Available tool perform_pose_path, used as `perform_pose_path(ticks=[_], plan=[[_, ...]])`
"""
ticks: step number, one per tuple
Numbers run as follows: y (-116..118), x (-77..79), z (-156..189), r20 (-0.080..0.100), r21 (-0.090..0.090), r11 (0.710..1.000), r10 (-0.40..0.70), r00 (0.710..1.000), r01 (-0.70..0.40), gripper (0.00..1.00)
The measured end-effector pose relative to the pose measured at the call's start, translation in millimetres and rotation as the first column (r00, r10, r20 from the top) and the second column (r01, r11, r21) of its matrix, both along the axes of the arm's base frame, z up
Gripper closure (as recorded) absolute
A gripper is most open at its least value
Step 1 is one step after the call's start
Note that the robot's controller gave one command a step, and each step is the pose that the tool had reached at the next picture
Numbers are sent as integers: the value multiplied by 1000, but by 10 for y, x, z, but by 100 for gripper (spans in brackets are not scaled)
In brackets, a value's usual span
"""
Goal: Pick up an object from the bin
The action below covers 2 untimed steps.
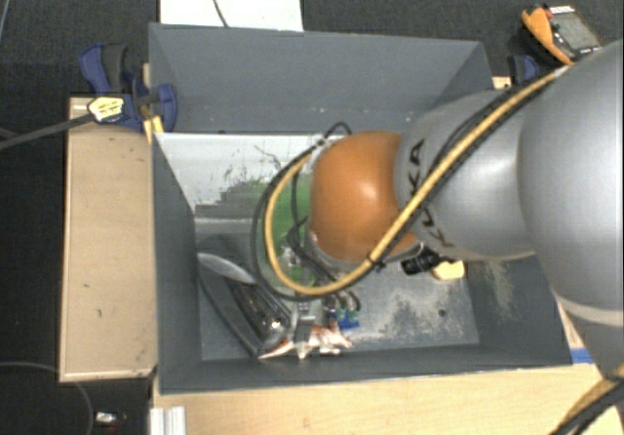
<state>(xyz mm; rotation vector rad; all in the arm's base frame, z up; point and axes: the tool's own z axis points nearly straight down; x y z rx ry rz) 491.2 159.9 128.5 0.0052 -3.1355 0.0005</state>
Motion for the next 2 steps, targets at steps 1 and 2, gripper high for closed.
perform_pose_path(ticks=[1, 2], plan=[[-7, 22, 40, 8, 1, 1000, -5, 1000, 5, 0], [-480, -35, -544, -4, 3, 999, -34, 999, 34, 100]])
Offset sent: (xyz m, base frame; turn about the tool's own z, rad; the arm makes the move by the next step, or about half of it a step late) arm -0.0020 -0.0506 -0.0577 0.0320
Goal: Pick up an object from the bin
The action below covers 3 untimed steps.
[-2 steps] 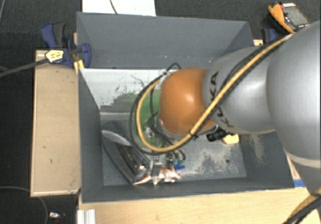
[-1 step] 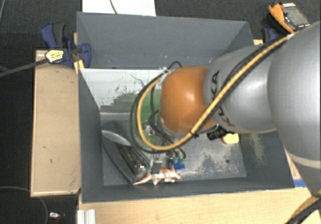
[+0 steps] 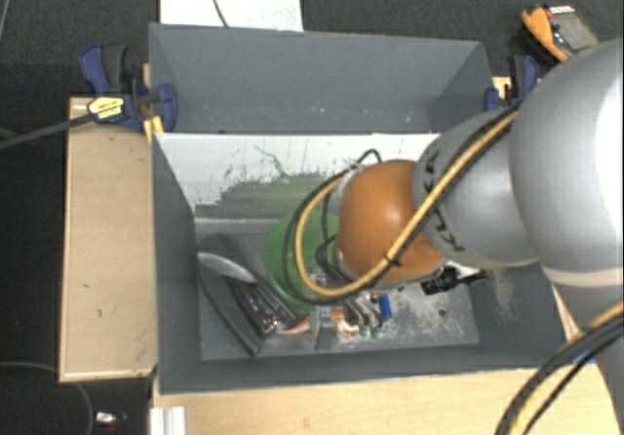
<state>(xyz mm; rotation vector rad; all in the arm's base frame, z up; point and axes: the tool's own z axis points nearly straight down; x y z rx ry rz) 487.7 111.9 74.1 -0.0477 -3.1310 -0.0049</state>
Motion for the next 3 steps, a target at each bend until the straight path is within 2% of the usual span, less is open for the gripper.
perform_pose_path(ticks=[2, 3], plan=[[14, 4, 2, 0, 1, 1000, -10, 1000, 10, 100], [-84, 123, 754, 0, 0, 999, -40, 999, 40, 100]])
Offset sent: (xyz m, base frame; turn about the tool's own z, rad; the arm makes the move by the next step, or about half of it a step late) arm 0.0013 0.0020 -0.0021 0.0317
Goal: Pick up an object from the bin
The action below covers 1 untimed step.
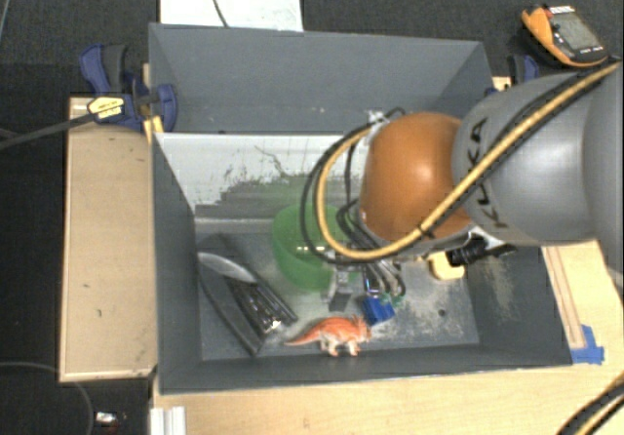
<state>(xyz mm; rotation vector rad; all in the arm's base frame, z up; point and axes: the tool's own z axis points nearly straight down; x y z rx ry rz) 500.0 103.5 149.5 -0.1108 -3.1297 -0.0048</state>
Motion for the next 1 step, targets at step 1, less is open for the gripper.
perform_pose_path(ticks=[1], plan=[[-11, 120, -206, 5, 2, 1000, -11, 1000, 11, 100]])
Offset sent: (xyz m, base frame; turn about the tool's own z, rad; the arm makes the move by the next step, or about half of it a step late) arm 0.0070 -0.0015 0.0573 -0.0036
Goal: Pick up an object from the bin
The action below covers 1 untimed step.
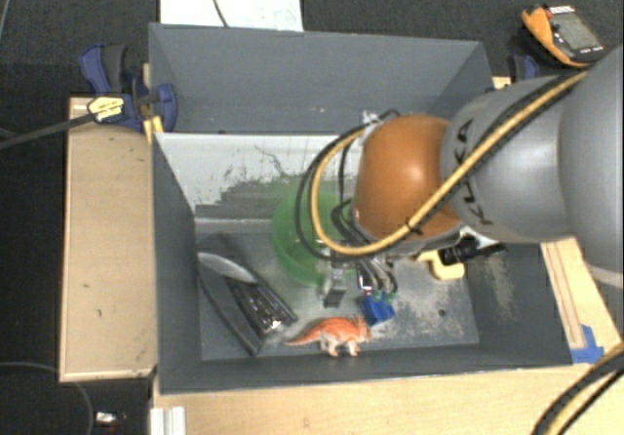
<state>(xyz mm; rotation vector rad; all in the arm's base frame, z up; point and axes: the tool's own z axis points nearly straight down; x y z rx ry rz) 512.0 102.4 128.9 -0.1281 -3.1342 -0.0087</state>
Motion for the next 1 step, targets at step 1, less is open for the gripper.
perform_pose_path(ticks=[1], plan=[[-6, -48, 409, -7, -1, 1000, 3, 1000, -3, 100]])
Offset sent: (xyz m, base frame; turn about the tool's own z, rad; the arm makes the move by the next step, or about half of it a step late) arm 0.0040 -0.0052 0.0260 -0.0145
